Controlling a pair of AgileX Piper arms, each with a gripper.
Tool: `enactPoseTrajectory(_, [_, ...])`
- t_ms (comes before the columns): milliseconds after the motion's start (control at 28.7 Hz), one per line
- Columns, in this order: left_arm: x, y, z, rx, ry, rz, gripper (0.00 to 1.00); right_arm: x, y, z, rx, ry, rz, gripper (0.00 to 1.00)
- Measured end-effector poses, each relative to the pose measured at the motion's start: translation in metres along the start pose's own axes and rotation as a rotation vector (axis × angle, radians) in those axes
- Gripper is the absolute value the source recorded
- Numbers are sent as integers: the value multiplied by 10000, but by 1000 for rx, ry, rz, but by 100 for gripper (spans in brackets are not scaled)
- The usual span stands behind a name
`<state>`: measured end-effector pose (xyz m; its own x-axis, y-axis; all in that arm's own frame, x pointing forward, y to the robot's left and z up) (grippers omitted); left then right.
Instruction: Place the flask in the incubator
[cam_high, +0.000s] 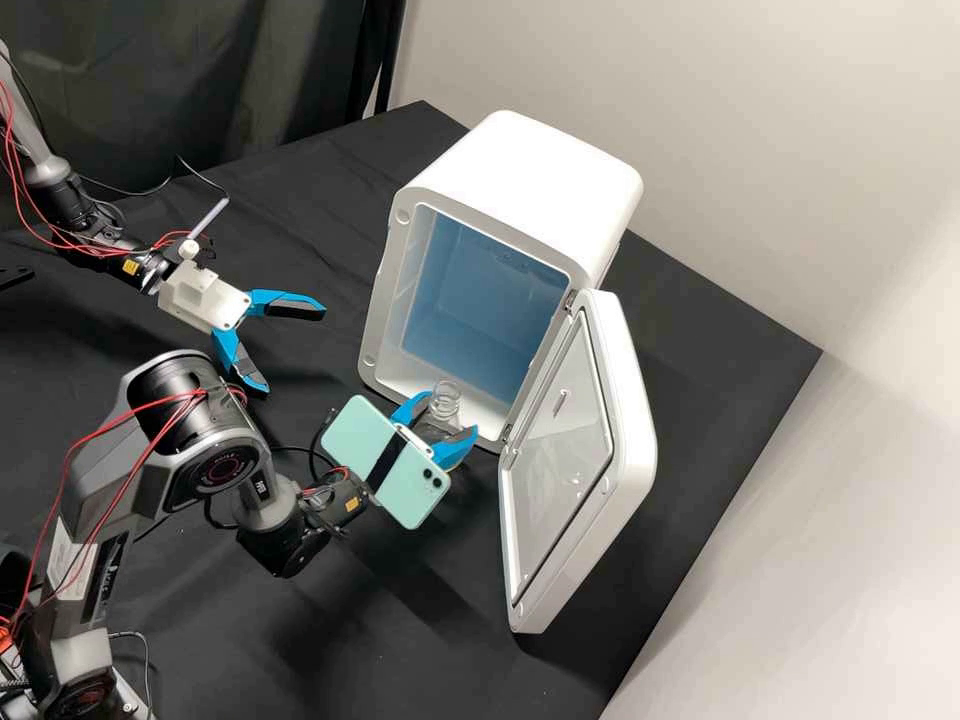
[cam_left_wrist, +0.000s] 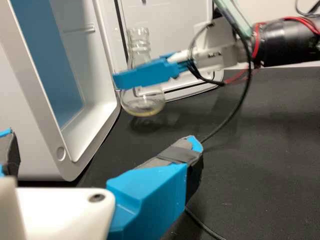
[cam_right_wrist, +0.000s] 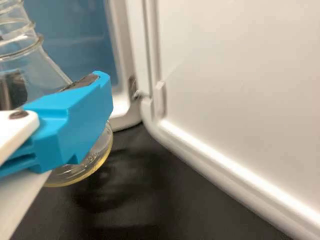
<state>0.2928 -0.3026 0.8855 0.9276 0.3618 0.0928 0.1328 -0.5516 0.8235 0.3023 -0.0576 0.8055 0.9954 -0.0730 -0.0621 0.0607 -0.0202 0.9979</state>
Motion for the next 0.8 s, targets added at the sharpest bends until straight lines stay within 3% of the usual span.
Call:
enactPoseTrajectory(104, [0,0,0,0,0,0,100,133,62,19,5,3,41,0])
enactPoseTrajectory(278, [0,0,0,0,0,0,100,364,105,55,31,7,55,0])
enactPoseTrajectory(487, [2,-1,13,1,-4,-1,100,625,48,-20,81,28,25,0])
enactPoseTrajectory(661, [3,-2,19,1,-6,-1,100,793,-21,-135,74,50,-7,0])
enactPoseTrajectory(801, [3,-2,19,1,-6,-1,100,905,-80,-213,87,60,-24,0])
